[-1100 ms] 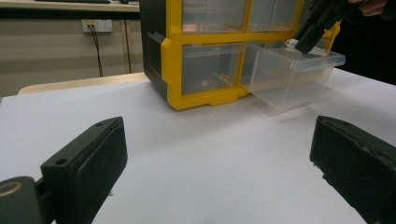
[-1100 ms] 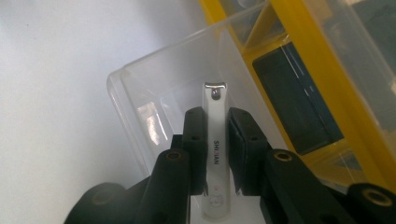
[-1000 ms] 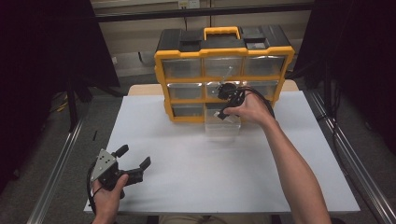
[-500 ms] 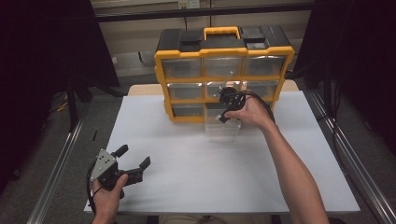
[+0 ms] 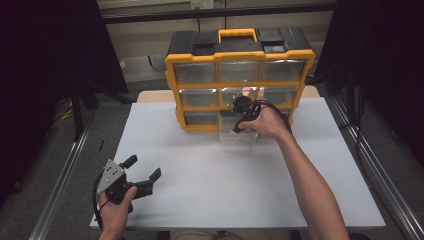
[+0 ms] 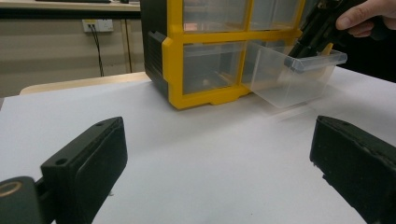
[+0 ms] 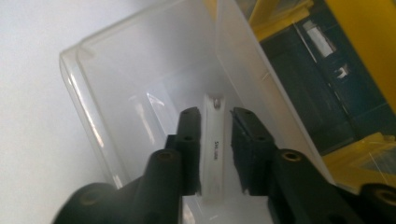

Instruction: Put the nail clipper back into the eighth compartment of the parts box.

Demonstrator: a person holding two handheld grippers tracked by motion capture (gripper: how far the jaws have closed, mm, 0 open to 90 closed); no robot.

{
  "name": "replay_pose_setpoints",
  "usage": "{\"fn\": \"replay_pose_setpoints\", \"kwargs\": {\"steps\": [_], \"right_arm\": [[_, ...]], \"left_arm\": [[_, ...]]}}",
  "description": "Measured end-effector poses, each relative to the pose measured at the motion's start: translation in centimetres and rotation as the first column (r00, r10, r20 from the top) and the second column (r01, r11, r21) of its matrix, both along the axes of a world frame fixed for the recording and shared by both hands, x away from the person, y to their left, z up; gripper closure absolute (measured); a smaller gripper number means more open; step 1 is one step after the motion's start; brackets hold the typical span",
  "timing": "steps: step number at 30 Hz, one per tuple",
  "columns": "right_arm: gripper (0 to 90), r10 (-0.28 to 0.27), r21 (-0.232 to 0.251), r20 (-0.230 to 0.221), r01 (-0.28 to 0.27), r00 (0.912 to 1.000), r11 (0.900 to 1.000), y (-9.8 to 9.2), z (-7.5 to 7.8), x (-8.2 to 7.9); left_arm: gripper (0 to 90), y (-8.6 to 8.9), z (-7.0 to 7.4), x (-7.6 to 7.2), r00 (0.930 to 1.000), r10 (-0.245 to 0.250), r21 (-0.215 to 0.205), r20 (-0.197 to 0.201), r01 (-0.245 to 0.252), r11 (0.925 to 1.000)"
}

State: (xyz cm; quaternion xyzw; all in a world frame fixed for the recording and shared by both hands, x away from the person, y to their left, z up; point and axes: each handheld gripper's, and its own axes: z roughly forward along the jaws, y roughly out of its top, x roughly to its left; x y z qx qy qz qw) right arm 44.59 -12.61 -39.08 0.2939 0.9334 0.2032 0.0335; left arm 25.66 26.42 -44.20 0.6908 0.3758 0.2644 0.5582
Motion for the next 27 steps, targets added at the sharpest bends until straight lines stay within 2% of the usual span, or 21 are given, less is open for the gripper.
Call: {"fn": "replay_pose_setpoints", "kwargs": {"steps": [4,7,8,9,12,13,14,15,16,20,21,22,23,25,26,27], "right_arm": [[63.6,-0.008,0.003,0.001,0.008,1.0000,1.000,-0.1,0.2,-0.1],[57.4,-0.012,0.059,0.047,0.009,0.9988,0.998,-0.4,0.4,-0.1],[54.6,0.009,0.054,0.052,-0.012,0.9986,0.998,-0.6,0.5,0.0],[54.0,-0.016,0.080,0.049,0.012,0.9987,0.997,-0.6,0.6,-0.2],[50.1,-0.021,0.096,0.061,0.015,0.9979,0.995,-0.7,0.8,-0.3],[40.3,-0.027,0.128,0.064,0.019,0.9976,0.992,-0.8,1.1,-0.5],[37.9,-0.038,0.132,0.082,0.027,0.9959,0.991,-0.8,1.2,-0.6],[37.9,-0.038,0.132,0.082,0.027,0.9959,0.991,-0.8,1.2,-0.6],[29.5,-0.060,0.141,0.100,0.045,0.9932,0.989,-0.8,1.6,-0.7],[20.4,-0.092,0.166,0.115,0.073,0.9890,0.983,-1.0,1.8,-0.9],[12.1,-0.105,0.190,0.105,0.084,0.9889,0.978,-1.1,1.8,-1.0],[9.9,-0.132,0.187,0.093,0.113,0.9868,0.976,-1.1,1.8,-1.3],[8.0,-0.125,0.195,0.117,0.100,0.9852,0.976,-1.2,1.7,-1.3],[7.0,-0.119,0.203,0.131,0.091,0.9842,0.975,-1.2,1.6,-1.4],[6.3,-0.137,0.205,0.121,0.111,0.9831,0.973,-1.3,1.6,-1.6],[3.8,-0.145,0.221,0.173,0.105,0.9743,0.970,-1.5,1.3,-1.6]], "left_arm": [[4.1,0.0,0.0,0.0,1.0000,0.001,0.003,0.005,-0.001,1.0000],[4.1,0.0,0.0,0.0,1.0000,-0.003,0.002,0.001,0.003,1.0000],[4.1,0.0,0.0,0.0,1.0000,-0.004,0.003,0.002,0.004,1.0000],[4.1,0.0,0.0,0.0,1.0000,-0.004,0.003,0.002,0.004,1.0000],[4.1,0.0,0.0,0.0,1.0000,-0.008,0.005,0.002,0.008,1.0000],[4.1,-0.1,0.0,0.0,1.0000,-0.005,0.005,-0.003,0.005,1.0000],[4.1,-0.1,0.0,0.0,1.0000,-0.005,0.005,-0.003,0.005,1.0000],[4.1,-0.1,0.0,0.0,0.9999,-0.010,0.001,-0.001,0.010,0.9999],[4.1,-0.1,0.0,0.0,1.0000,-0.009,0.000,-0.001,0.009,1.0000],[4.1,-0.1,0.0,0.0,0.9999,-0.015,0.003,0.000,0.015,0.9999],[4.1,-0.1,0.0,0.0,1.0000,-0.009,0.002,-0.001,0.009,1.0000],[4.1,-0.1,0.0,0.0,1.0000,-0.009,0.002,-0.001,0.009,1.0000],[4.1,-0.1,-0.1,0.0,0.9999,-0.011,0.001,-0.004,0.011,0.9999],[4.1,-0.1,-0.1,0.0,0.9999,-0.012,0.001,-0.004,0.012,0.9999],[4.1,-0.1,-0.1,0.0,0.9999,-0.011,0.008,-0.002,0.011,0.9999],[4.1,-0.1,-0.1,0.0,0.9999,-0.012,0.007,-0.003,0.012,0.9999]]}}
